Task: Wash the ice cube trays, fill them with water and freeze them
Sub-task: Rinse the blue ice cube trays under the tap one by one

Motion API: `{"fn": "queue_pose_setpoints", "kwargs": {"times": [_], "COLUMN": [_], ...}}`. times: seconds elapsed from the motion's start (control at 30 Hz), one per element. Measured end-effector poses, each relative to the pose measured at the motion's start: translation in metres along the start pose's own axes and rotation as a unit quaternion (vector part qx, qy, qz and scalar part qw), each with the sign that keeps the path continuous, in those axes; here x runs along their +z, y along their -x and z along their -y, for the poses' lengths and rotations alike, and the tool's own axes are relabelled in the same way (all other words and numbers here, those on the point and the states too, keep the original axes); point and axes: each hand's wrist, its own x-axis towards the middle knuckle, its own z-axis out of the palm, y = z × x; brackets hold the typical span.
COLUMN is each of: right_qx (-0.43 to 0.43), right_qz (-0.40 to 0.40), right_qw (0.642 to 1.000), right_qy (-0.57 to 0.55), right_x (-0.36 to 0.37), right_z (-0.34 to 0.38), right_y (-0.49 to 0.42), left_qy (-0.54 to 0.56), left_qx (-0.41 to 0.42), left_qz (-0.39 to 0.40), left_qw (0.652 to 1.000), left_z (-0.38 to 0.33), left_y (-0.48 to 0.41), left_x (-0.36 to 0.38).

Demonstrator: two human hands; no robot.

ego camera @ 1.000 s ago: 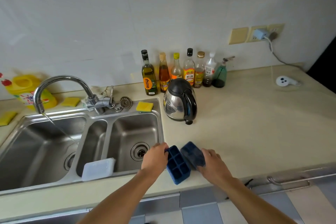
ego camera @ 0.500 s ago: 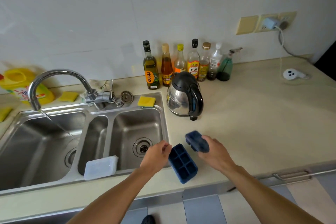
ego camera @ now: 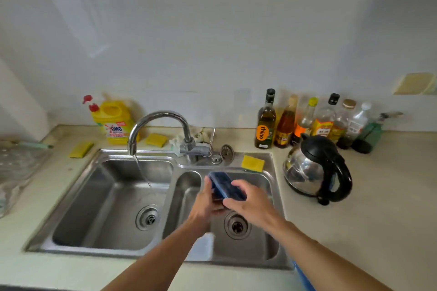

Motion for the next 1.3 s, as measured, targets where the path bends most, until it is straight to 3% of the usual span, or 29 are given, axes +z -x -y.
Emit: {"fn": "queue_pose_setpoints", "kwargs": {"times": [0.27,0.53,0.83,1.07,1.3], "right_qx": [-0.007,-0.042,0.012,0.083,0.115], "right_qz": [0.058,0.127,0.154,0.109,0.078], "right_qw": [0.995,0.990,0.988,0.990,0.987], "right_qy": [-0.075,-0.039,-0.010,-0.039,-0.083], "right_x": [0.071,0.096,0.148,0.211,0.249], "right_z": [0.053,0.074,0.098,0.122,0.145], "right_y": [-0.049,-0.096,-0.143,-0.184,-0.214], "left_qy": [0.072,0.032,0.072,0.005,-0.126], "left_qx": [0.008,0.023,-0.086,-0.124,-0.061], "left_qz": [-0.047,-0.101,-0.147,-0.088,-0.036], "left_qw": [0.996,0.994,0.983,0.988,0.989], "left_z": [-0.024,-0.051,-0.057,-0.073,-0.098], "left_y": [-0.016,-0.037,-0.087,-0.139,-0.169], "left_x": [-0.079,-0.117,-0.168,-0.233,-0.280]}}
